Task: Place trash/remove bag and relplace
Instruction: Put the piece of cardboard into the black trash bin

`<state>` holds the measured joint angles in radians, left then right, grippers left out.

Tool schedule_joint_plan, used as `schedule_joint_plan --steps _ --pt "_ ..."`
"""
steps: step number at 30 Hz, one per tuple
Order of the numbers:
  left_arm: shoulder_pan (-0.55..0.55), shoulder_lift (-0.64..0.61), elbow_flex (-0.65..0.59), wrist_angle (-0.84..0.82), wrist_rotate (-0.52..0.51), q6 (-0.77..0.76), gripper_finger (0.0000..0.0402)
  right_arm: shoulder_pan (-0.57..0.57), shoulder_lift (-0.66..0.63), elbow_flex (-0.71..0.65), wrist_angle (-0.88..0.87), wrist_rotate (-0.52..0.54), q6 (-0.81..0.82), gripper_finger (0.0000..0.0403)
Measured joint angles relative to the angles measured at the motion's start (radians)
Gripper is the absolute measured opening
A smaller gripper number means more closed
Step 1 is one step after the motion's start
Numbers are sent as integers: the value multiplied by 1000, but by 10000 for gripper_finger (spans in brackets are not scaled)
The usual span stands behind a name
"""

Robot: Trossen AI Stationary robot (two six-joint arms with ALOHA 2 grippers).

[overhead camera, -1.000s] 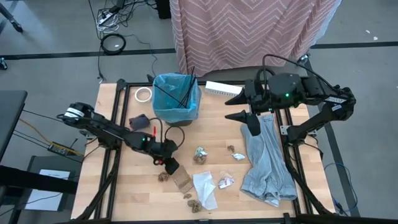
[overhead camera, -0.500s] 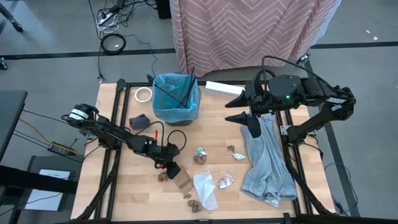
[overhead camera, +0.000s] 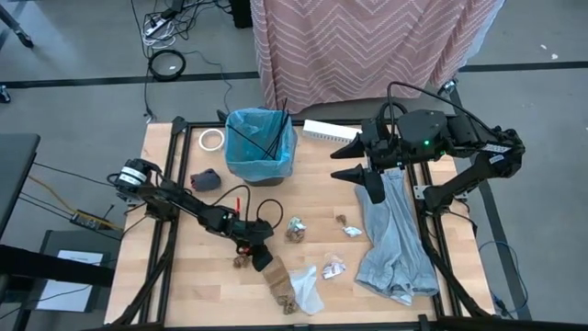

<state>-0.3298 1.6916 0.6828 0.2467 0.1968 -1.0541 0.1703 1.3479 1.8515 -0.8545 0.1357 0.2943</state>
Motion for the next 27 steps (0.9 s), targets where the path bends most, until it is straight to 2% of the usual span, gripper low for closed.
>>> schedule_joint_plan --steps 3,10,16,18,23,27 --pt "0 -55 16 6 -8 -13 2 0 0 0 1 1 0 228" --pt "8 -181 64 -30 -98 -17 1 0 -9 0 -4 1 -19 204" --pt "16 -221 72 -263 -156 115 11 8 -14 0 -15 -57 -31 198" --pt "17 -212 63 -266 -139 174 24 14 -14 0 -18 -68 -37 201" --pt "29 -167 48 -215 16 269 79 46 -12 -1 -78 -73 -32 221" --pt "29 -132 48 -215 36 310 124 74 -8 -13 -109 -76 14 239"
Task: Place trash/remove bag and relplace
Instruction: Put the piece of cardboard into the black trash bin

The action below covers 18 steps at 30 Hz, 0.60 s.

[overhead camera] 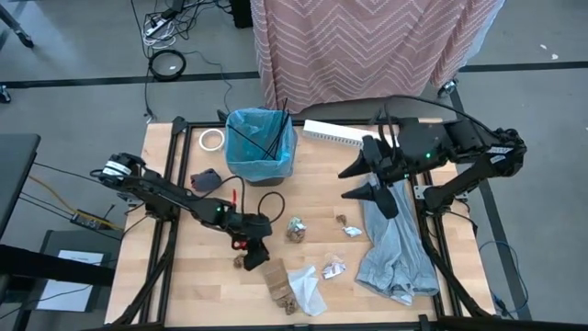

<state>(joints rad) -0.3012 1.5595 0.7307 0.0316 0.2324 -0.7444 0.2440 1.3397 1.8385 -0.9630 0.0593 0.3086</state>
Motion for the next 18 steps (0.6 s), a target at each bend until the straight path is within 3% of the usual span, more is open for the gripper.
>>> schedule_joint_plan --steps 8,12,18 --pt "0 109 0 44 30 8 171 32 0 -34 6 24 80 253" --pt "-1 155 0 94 107 -2 178 43 0 -48 8 24 106 250" --pt "-3 201 0 205 140 -62 176 51 0 -48 12 27 120 249"
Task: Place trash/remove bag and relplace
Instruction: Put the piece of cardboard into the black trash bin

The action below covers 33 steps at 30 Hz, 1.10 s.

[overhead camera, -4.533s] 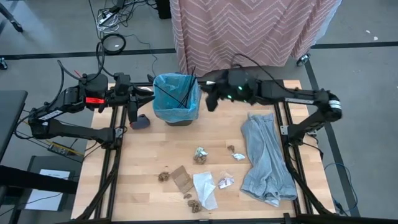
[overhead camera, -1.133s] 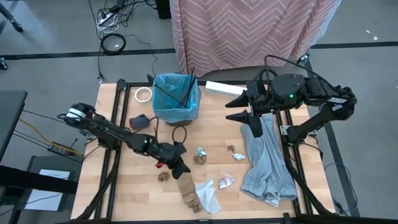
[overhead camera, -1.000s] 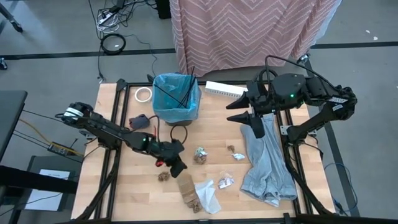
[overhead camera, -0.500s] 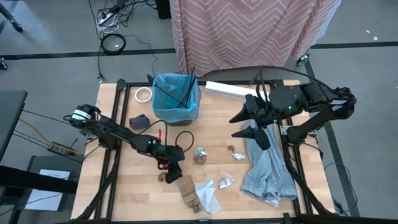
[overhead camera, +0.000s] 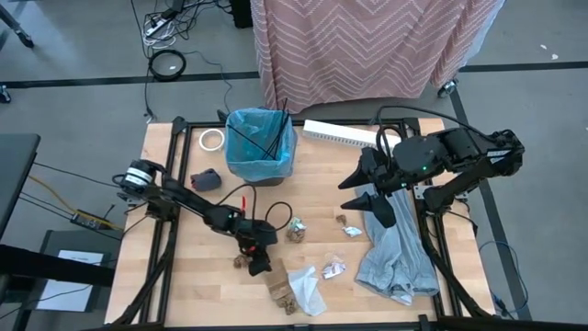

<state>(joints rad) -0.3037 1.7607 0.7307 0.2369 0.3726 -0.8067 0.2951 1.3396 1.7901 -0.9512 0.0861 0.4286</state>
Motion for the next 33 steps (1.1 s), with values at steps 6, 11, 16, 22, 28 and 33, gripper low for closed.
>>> schedule_joint_plan --steps 6,11,16,22,28,33 --pt "-9 61 10 51 -9 -37 125 0 0 0 1 1 0 243" --pt "-11 70 11 45 -33 -38 21 0 0 0 23 -1 0 232" --pt "-11 67 11 40 -52 -78 5 0 0 0 24 -1 -1 219" --pt "-9 -31 1 8 -114 -118 3 0 0 0 23 -2 -3 214" --pt "15 -191 4 22 -199 -165 2 0 0 -1 20 -3 -13 211" --pt "36 -356 4 35 -297 -197 1 0 0 -1 18 -2 -19 208"
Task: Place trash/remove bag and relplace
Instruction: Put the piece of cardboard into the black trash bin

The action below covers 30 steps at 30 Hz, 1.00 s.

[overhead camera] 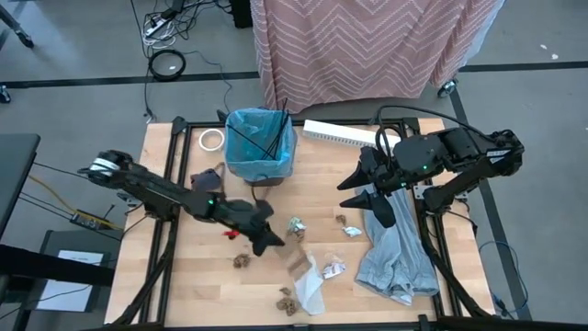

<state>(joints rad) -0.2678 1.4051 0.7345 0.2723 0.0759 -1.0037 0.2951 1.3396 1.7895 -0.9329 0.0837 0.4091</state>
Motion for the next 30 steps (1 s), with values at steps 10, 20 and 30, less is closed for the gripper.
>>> schedule_joint_plan --steps 10,20,30 --pt "33 -308 109 -104 -372 143 0 0 0 0 1 3 -4 207" --pt "119 -365 504 -458 -696 665 0 0 0 0 2 4 -11 195" --pt "332 -337 633 -983 -844 818 0 -3 0 0 4 5 -13 193"
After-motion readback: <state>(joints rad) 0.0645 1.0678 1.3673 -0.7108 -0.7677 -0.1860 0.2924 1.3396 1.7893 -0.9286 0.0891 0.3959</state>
